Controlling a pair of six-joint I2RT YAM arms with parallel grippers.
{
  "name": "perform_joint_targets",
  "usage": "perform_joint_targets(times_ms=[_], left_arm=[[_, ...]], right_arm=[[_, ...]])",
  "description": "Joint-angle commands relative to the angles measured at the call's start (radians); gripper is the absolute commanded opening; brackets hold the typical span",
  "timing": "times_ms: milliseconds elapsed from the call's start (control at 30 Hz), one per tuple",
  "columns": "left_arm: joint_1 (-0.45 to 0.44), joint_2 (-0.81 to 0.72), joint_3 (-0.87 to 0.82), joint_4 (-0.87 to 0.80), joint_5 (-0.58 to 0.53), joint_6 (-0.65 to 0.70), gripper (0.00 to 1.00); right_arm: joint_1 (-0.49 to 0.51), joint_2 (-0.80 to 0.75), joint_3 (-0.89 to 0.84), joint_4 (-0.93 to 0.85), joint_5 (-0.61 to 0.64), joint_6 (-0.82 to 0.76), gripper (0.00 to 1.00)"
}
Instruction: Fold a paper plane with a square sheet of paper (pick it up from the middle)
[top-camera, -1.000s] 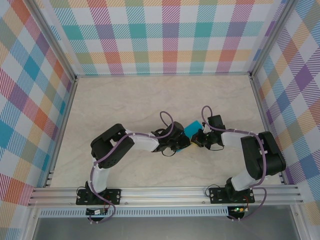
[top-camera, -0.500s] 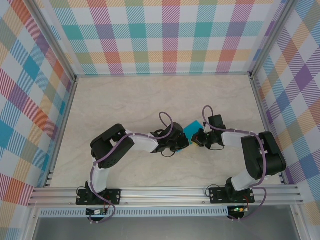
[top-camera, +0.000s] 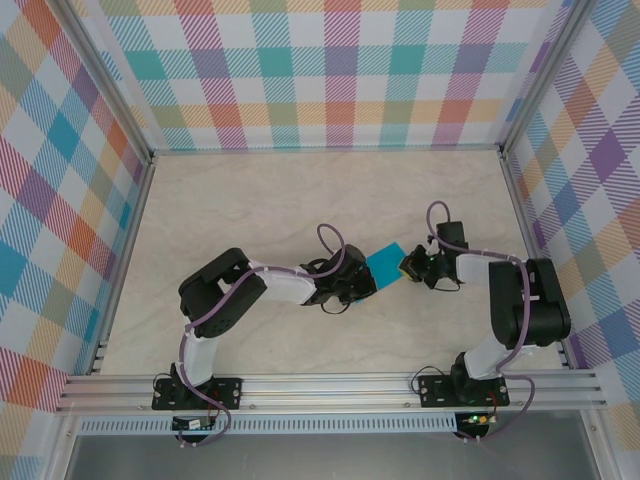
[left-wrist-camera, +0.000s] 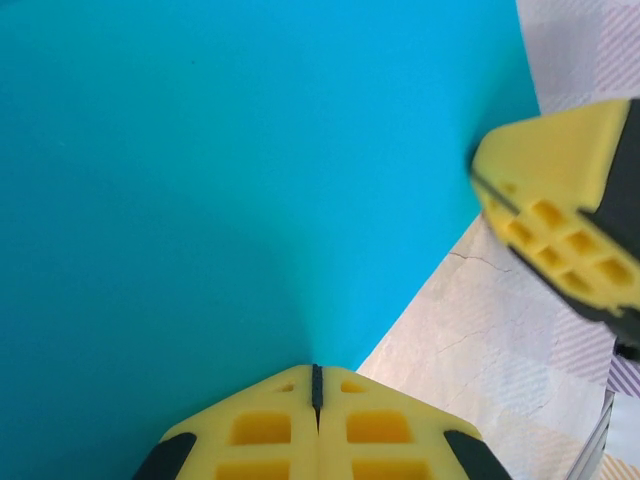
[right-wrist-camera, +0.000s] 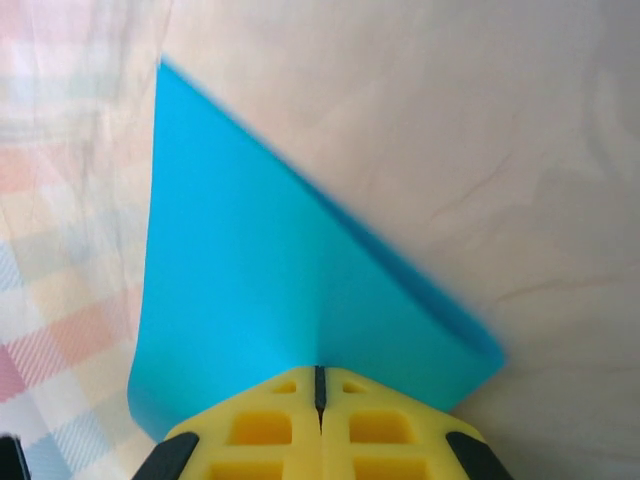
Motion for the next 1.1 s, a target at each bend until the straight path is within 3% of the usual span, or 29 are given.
perform_joint_targets(times_ms=[0,200,367,600,867,1067], left_arm=[[0.01,-0.008,-0.001,-0.146,0.01,0.04,0.01],[0.021,-0.004,0.026,-0.172,0.017,0.067,0.01],[0.023,0.008,0.047,-0.191,0.026,0.083,0.01],[0.039,0.005,0.053,-0.245,0.006,0.107,0.01],[0.071,-0.009,0.05,-0.329,0.052,0.229,0.0],[0.082,-0.007,0.05,-0.349,0.048,0.221,0.0]], right_arm=[[-0.017,0.01,0.035,-0.019,0.033,0.007,0.0],[-0.018,-0.006,0.047,-0.048,0.054,-0.022,0.0],[-0.019,-0.015,0.021,0.042,-0.146,-0.104,0.0],[-0.005,-0.018,-0.02,0.049,-0.263,-0.165,0.0],[0.073,0.033,-0.002,0.051,-0.252,-0.164,0.0],[0.08,0.057,0.017,-0.012,-0.218,-0.21,0.0]])
